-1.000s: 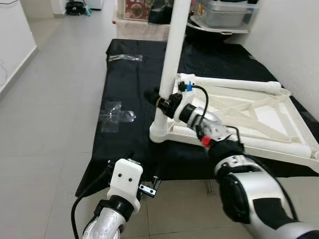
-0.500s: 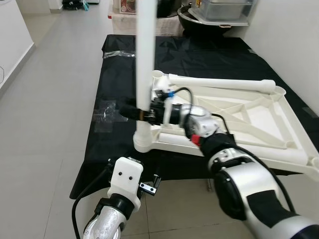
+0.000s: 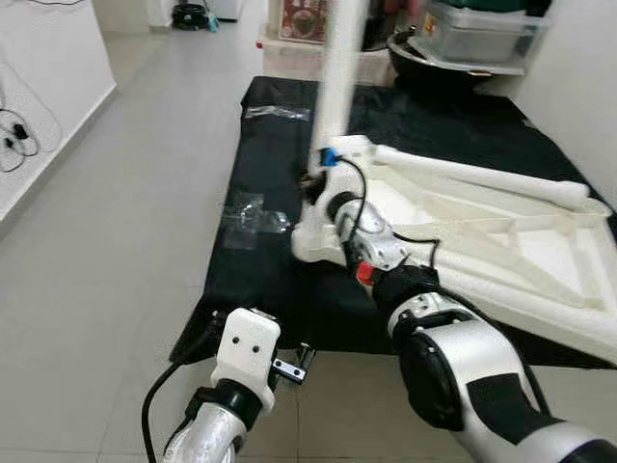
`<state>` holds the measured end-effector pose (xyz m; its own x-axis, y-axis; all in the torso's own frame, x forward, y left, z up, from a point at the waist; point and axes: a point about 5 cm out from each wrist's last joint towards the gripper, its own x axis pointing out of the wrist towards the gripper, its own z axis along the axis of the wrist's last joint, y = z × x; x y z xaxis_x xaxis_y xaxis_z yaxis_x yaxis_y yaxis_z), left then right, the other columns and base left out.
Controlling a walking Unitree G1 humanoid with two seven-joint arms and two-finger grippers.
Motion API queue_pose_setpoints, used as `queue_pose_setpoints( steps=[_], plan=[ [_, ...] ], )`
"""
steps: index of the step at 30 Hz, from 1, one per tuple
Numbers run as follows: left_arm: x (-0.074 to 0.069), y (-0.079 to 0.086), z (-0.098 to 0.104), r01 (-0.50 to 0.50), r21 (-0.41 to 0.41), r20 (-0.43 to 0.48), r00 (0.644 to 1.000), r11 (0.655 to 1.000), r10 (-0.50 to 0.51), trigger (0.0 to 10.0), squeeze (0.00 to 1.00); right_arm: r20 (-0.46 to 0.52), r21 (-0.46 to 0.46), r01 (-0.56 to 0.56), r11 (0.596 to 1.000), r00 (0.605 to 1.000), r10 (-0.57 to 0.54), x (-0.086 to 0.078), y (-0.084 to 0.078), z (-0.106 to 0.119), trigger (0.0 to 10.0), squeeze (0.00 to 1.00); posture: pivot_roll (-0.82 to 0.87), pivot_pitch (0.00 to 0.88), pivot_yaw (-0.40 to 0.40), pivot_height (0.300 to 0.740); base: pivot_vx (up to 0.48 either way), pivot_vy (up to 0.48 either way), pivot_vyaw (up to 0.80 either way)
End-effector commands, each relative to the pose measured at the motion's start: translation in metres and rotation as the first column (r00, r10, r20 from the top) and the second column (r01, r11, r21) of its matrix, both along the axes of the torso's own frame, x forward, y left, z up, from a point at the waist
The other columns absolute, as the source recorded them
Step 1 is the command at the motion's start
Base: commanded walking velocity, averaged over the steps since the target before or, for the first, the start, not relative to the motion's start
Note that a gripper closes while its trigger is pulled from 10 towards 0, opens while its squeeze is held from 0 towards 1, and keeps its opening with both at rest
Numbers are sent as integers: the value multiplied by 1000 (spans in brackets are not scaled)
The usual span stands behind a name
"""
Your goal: Building children table
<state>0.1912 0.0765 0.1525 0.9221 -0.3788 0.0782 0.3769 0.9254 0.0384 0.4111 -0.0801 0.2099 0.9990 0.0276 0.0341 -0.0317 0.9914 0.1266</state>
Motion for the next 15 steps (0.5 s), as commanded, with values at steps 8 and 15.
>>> queue_pose_setpoints(
  steps=[8, 15],
  plan=[
    [0, -1, -2, 3, 3, -10, 1000, 1000, -3, 10000, 0, -15, 96, 23, 995, 1000, -22, -12, 22, -16, 10000, 1000, 110, 86, -101, 740, 0, 0, 0],
    [1, -1, -2, 2, 0, -10, 1000, 1000, -2, 10000, 0, 116, 95, -201, 975, 975, 189, -10, 21, -2, 10000, 0, 106, 93, -101, 740, 0, 0, 0]
  ],
)
